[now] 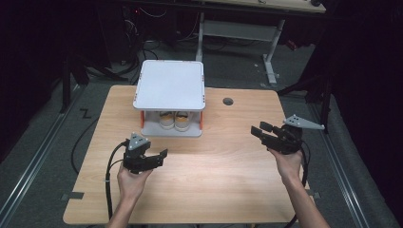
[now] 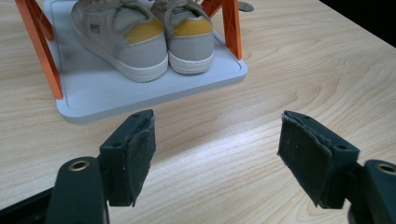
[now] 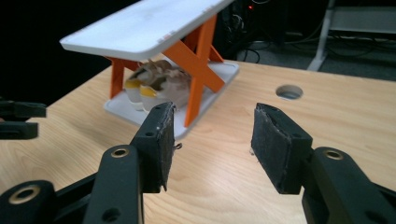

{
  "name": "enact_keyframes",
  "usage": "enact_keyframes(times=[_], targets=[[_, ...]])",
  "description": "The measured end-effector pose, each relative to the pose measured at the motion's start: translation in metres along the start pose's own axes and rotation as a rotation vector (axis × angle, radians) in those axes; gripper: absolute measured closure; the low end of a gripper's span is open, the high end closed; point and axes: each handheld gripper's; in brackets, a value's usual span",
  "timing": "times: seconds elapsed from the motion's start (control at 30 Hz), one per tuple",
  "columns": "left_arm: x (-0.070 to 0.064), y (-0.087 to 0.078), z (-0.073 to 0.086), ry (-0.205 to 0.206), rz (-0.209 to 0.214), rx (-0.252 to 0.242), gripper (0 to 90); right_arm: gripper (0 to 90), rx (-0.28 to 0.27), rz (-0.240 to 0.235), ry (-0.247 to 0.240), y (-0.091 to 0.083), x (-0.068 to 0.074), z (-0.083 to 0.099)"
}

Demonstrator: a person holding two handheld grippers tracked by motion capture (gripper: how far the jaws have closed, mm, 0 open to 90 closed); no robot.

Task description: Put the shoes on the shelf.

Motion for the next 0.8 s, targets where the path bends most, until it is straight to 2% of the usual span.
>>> enact_keyframes(times=[0.17, 0.33, 0.57, 0.8], targets=[[0.001, 0.001, 0.007, 0.009, -0.015, 0.016, 27.3, 48.3, 0.006, 0.017, 0.042, -0.004, -0.012, 0.019], [0.004, 0.0, 0.014, -0.007, -0.02, 0.014, 27.3, 48.2, 0.003, 0.033, 0.066, -0.009, -0.022, 0.036], [0.009, 0.0, 0.026, -0.033, -0.024, 0.032, 27.3, 47.6, 0.007, 0.057, 0.085, -0.015, -0.029, 0.056], [0.018, -0.003, 0.041, -0.062, -0.04, 0.046, 27.3, 46.3, 0.058, 0.087, 0.096, -0.008, -0.034, 0.082]])
Point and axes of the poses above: each handheld gripper's, and its own axes: y roughly forward along the jaws, z roughly out of its underside, x roughly to its left, and after that the axes turned 10 degrees about x, right-handed
